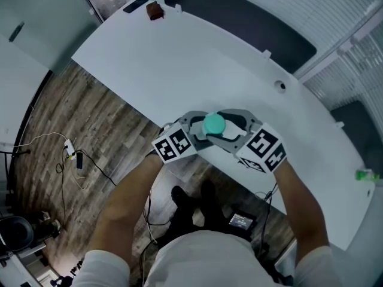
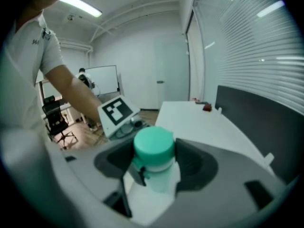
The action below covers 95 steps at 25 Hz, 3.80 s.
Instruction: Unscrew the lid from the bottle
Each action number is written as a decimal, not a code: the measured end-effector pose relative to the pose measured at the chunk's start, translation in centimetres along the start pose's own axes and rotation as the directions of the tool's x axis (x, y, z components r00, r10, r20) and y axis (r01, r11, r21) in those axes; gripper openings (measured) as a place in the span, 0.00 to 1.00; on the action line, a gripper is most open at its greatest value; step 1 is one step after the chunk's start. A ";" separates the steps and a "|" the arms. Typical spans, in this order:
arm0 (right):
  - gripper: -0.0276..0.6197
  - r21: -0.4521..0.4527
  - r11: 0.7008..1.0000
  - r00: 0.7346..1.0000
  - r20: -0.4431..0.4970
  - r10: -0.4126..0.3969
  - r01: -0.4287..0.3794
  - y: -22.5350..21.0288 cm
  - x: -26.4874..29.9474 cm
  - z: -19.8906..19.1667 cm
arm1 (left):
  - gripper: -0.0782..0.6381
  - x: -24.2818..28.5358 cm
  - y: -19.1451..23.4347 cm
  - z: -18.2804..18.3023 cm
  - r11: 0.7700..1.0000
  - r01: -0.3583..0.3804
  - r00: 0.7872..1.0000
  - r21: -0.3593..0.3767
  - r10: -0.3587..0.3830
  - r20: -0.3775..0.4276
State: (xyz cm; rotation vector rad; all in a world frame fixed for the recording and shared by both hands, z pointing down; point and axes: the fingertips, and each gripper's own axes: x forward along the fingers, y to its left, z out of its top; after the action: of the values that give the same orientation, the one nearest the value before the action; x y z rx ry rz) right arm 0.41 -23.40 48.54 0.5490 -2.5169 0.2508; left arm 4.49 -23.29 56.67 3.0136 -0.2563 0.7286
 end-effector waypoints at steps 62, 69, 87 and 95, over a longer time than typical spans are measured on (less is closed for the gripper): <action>0.48 0.067 0.989 0.991 0.021 -0.130 0.128 -0.2 -0.2 0.1 | 0.55 -0.2 0.6 0.5 0.984 -0.162 0.985 -0.076 0.166 0.048; 0.48 0.080 0.987 0.990 0.024 -0.139 0.137 -0.4 0.1 0.3 | 0.55 -0.3 0.8 0.4 0.988 -0.132 0.989 -0.079 0.136 0.055; 0.48 0.151 0.976 0.983 0.069 -0.168 0.156 -0.6 -0.9 1.2 | 0.55 -0.2 0.8 0.4 0.986 -0.140 0.989 -0.092 0.144 0.042; 0.48 0.159 0.973 0.980 0.076 -0.182 0.169 -0.6 -1.3 1.4 | 0.56 -0.9 0.9 1.0 0.981 -0.167 0.983 -0.094 0.173 0.058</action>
State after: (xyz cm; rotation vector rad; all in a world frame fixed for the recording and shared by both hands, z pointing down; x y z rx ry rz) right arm 1.01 -23.96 46.68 0.8571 -2.5295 0.3598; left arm 3.98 -24.14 55.40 2.9607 -0.5392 0.6100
